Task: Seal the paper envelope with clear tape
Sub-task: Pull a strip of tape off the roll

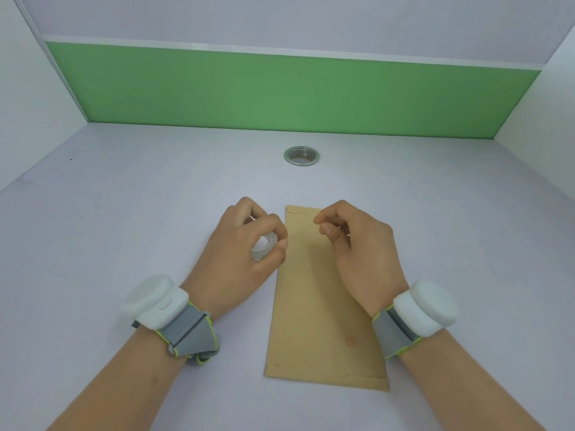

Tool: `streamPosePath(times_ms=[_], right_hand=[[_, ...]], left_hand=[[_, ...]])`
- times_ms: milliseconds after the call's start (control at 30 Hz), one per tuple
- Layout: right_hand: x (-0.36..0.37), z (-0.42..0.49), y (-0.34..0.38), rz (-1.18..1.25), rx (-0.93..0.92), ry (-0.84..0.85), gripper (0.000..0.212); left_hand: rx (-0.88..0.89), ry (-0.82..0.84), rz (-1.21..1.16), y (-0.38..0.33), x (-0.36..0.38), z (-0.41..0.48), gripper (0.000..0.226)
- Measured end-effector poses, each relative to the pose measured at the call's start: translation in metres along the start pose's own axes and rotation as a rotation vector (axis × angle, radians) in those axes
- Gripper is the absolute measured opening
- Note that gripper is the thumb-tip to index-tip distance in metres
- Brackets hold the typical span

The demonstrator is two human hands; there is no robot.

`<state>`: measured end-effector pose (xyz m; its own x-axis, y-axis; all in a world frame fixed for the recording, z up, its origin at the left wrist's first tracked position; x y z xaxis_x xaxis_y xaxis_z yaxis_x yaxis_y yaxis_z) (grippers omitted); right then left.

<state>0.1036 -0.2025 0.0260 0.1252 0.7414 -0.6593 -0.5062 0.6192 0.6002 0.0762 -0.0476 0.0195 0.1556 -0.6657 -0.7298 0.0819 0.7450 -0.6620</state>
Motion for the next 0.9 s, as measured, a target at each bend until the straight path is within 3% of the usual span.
streamPosePath(times_ms=[133, 267, 333, 633, 767, 833, 900], right_hand=[[-0.011, 0.000, 0.011, -0.111, -0.166, -0.039, 0.038], [0.012, -0.004, 0.044, -0.186, -0.497, 0.246, 0.058], [0.020, -0.007, 0.052, -0.166, -0.563, 0.288, 0.057], [0.015, -0.006, 0.047, -0.053, -0.470, 0.290, 0.047], [0.015, -0.004, 0.037, 0.048, -0.338, 0.291, 0.051], [0.014, -0.003, 0.036, 0.065, -0.321, 0.266, 0.041], [0.014, -0.003, 0.035, 0.058, -0.336, 0.238, 0.026]], left_hand=[[0.043, -0.043, 0.057, -0.003, -0.005, -0.001, 0.018], [0.130, -0.020, 0.142, -0.012, -0.003, -0.004, 0.016], [0.160, 0.001, 0.149, -0.015, -0.002, -0.005, 0.014], [0.154, 0.049, 0.040, -0.012, -0.003, -0.005, 0.012], [0.117, 0.017, -0.037, -0.010, -0.008, -0.005, 0.026], [0.045, 0.032, -0.114, -0.006, -0.009, -0.003, 0.030], [0.097, 0.008, -0.036, -0.006, -0.008, -0.003, 0.032]])
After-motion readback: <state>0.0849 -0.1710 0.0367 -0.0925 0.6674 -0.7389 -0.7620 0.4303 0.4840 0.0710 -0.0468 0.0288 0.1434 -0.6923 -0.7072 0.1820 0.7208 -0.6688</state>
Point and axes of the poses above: each hand's wrist, its own z-axis towards the middle knuckle, its own x-axis out of the palm, y = z × x, the point moved 8 cm from there along z, towards the middle knuckle, and after that the axes turned 13 degrees about -x, right-handed, at the moved point
